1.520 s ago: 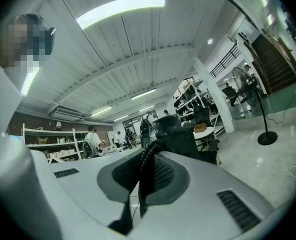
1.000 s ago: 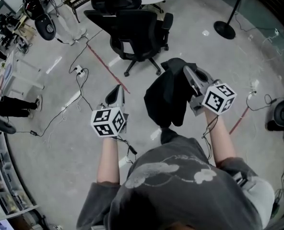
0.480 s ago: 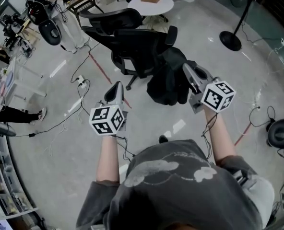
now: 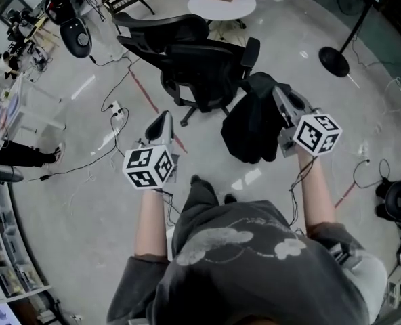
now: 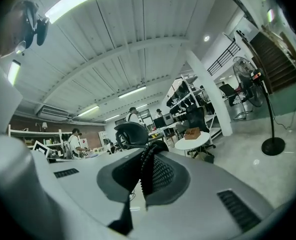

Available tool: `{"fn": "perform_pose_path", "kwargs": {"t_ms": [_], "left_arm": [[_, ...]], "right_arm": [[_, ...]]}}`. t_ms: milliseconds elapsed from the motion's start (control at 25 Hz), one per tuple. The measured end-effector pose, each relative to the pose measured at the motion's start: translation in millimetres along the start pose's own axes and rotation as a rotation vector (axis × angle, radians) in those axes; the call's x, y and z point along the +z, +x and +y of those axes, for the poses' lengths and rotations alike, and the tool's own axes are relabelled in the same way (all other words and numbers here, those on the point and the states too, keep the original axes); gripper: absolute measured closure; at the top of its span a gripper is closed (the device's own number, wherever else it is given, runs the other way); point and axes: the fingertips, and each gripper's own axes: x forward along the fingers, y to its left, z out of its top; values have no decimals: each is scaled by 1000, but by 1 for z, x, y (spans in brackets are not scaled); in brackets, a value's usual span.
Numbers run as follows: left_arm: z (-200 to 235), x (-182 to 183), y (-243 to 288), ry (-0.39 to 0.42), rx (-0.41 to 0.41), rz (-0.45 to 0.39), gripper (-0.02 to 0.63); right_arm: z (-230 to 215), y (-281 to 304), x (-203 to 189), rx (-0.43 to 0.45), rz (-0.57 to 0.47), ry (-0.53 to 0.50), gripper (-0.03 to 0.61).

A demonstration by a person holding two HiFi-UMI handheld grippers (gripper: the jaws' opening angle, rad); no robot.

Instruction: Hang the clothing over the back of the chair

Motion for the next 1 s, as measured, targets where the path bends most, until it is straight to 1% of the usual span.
{"fn": "perform_pose_path", "kwargs": {"t_ms": [200, 400, 600, 840, 1000], "left_arm": [[28, 13, 36, 5, -17, -3, 612], [60, 40, 81, 8, -51, -26, 612], [99, 57, 110, 9, -60, -33, 612], [146, 86, 136, 13, -62, -40, 612], [177, 105, 148, 27, -57, -63, 612]], "right_arm": [[-21, 33, 4, -41, 6, -3, 578], [-43, 70, 30, -101, -12, -34, 578], [-46, 113, 65, -114, -63, -80, 578], [-51, 167, 108, -163, -103, -115, 578], [-40, 211, 122, -149, -109, -138, 578]]}}
